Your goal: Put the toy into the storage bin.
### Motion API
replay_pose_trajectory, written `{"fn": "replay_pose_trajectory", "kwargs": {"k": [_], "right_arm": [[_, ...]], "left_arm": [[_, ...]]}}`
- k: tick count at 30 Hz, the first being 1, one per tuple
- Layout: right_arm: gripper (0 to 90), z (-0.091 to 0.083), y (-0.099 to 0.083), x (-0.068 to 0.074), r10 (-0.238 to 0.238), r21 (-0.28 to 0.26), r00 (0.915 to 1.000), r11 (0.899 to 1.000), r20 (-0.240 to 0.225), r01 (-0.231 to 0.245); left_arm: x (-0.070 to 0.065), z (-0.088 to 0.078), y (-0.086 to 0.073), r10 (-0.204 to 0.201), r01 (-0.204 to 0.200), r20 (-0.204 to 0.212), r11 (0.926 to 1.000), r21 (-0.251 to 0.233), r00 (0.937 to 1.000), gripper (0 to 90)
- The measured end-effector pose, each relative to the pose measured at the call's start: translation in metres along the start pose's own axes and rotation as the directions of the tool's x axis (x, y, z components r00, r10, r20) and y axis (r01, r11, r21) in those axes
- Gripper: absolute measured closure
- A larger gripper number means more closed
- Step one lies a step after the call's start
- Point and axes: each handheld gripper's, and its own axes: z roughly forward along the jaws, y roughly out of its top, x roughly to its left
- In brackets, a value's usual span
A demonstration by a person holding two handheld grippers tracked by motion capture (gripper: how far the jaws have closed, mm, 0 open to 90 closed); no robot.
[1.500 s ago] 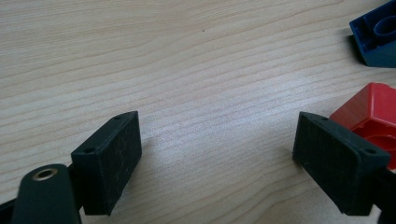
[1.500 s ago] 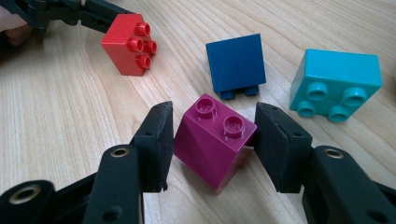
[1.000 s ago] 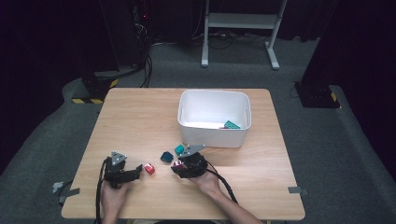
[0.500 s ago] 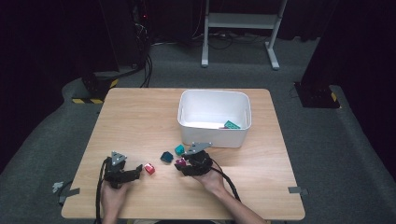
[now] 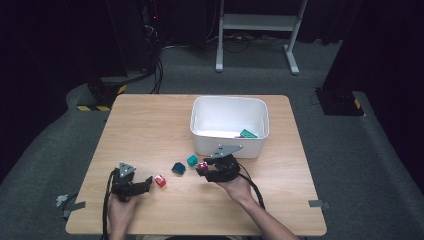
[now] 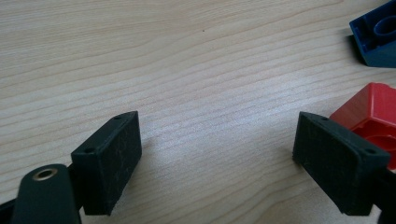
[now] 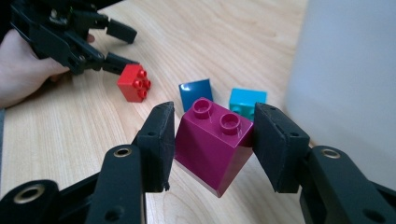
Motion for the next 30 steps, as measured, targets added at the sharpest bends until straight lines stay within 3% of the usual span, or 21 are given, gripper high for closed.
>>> {"fn": "replay_pose_trajectory", "kwargs": {"k": [5,13,20,30], "right_arm": [[50.3,-0.018,0.010,-0.005,-0.012,-0.016,0.9998,1.000,0.014,0.012],[50.4,-0.044,0.023,-0.016,0.012,-0.058,0.9995,0.998,0.030,-0.010],[50.6,-0.068,0.037,-0.018,-0.018,-0.090,0.9970,0.996,0.075,0.024],[50.7,-0.086,0.051,-0.037,0.029,-0.135,0.9954,0.991,0.092,-0.016]], "left_arm": [[0.000,0.000,0.000,0.000,0.000,0.000,1.0000,0.000,1.0000,15.5],[0.000,0.000,0.000,0.000,0.000,0.000,1.0000,0.000,1.0000,15.5],[0.000,0.000,0.000,0.000,0.000,0.000,1.0000,0.000,1.0000,15.5],[0.000,0.000,0.000,0.000,0.000,0.000,1.0000,0.000,1.0000,15.5]]}}
